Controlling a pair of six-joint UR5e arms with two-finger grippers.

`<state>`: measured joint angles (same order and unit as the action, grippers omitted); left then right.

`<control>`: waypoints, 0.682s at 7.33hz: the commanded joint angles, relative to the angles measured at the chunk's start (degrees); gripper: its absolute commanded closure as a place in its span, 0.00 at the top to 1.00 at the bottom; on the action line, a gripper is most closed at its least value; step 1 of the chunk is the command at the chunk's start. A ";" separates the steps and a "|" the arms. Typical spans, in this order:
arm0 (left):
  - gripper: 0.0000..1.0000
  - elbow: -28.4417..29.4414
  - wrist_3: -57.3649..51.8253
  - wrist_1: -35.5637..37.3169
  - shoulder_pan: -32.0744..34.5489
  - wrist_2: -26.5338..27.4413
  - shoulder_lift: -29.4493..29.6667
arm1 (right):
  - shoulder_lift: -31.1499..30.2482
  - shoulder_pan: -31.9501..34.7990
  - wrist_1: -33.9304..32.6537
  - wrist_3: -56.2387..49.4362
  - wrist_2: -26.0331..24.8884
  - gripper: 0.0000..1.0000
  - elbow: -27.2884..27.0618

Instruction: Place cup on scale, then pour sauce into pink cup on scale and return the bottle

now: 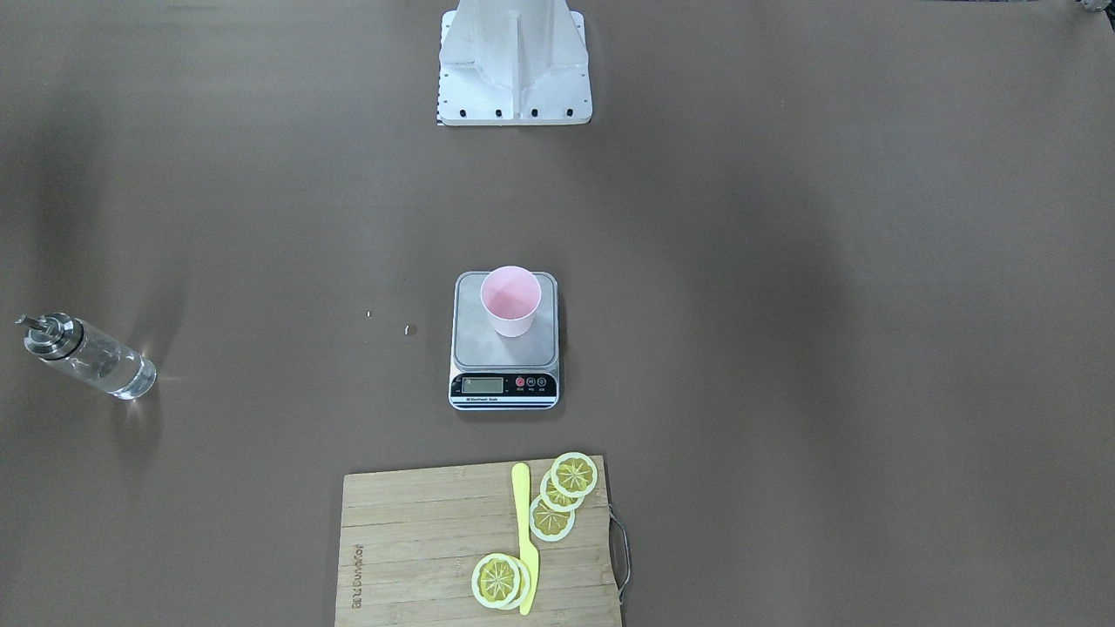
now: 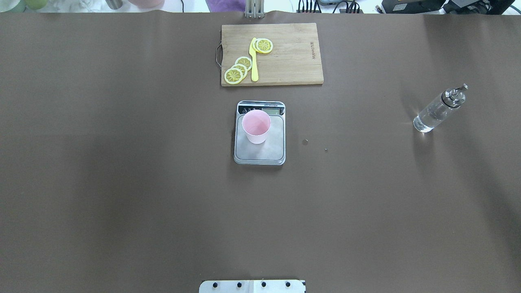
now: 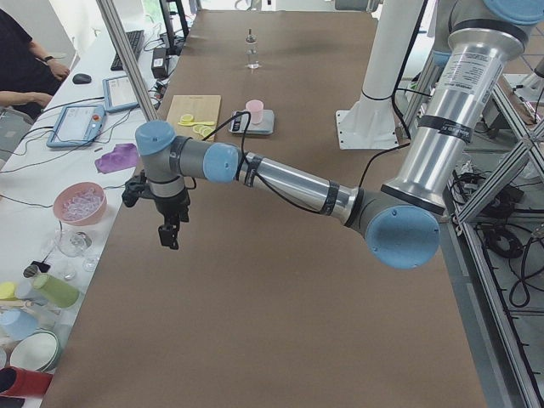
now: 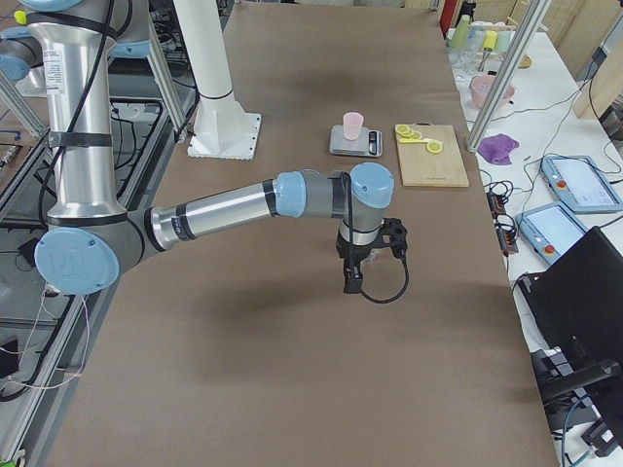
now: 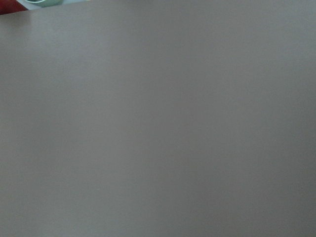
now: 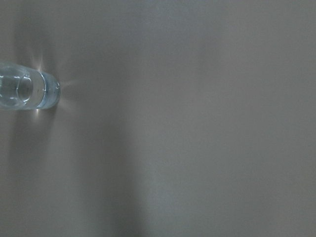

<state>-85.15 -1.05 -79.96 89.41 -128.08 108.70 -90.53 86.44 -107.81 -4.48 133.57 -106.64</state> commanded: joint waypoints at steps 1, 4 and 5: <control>0.99 5.61 -19.17 -2.38 10.75 -8.12 -6.44 | -2.81 0.39 0.23 0.52 2.22 1.00 0.12; 0.99 5.17 -5.82 -5.81 10.45 -7.71 -6.91 | -6.23 1.89 0.32 0.61 2.84 1.00 -0.49; 0.99 5.26 -5.02 -8.00 6.96 -7.45 -8.40 | -7.11 1.89 0.32 0.53 2.75 1.00 -0.06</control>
<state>-79.87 -10.36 -85.76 99.23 -135.71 101.68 -96.34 88.16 -107.52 -3.90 136.35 -106.87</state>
